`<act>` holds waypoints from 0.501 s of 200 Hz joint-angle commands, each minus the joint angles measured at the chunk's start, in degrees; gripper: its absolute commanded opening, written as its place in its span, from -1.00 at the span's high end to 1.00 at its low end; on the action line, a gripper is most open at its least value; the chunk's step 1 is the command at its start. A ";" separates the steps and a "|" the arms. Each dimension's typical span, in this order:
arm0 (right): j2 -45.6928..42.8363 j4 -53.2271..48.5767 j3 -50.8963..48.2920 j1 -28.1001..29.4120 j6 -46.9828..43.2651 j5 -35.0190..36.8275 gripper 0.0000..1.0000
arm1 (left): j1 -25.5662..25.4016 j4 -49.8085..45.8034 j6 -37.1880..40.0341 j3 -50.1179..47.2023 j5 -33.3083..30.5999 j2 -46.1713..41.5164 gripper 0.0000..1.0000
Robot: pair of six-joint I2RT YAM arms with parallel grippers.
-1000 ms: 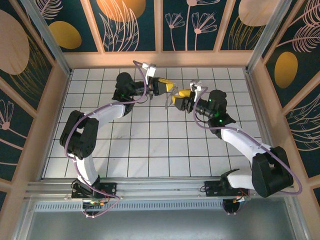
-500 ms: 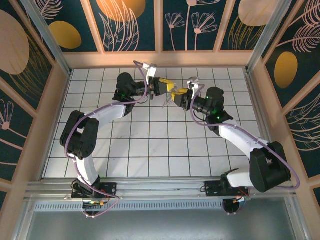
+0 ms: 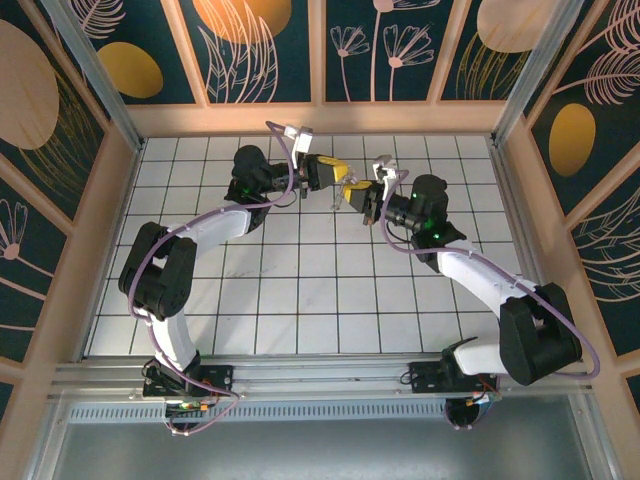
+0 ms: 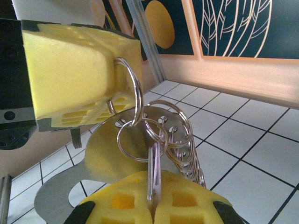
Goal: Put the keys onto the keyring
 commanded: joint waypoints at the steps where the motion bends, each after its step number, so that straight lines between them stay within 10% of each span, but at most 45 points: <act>1: 0.67 -1.32 2.44 0.53 -0.55 -3.41 1.00 | -0.36 2.85 1.04 -0.02 -0.69 -2.88 1.00; 100: 2.99 -5.49 6.84 1.77 -2.30 -2.37 1.00 | -0.64 3.83 0.56 -0.78 -0.77 -2.29 1.00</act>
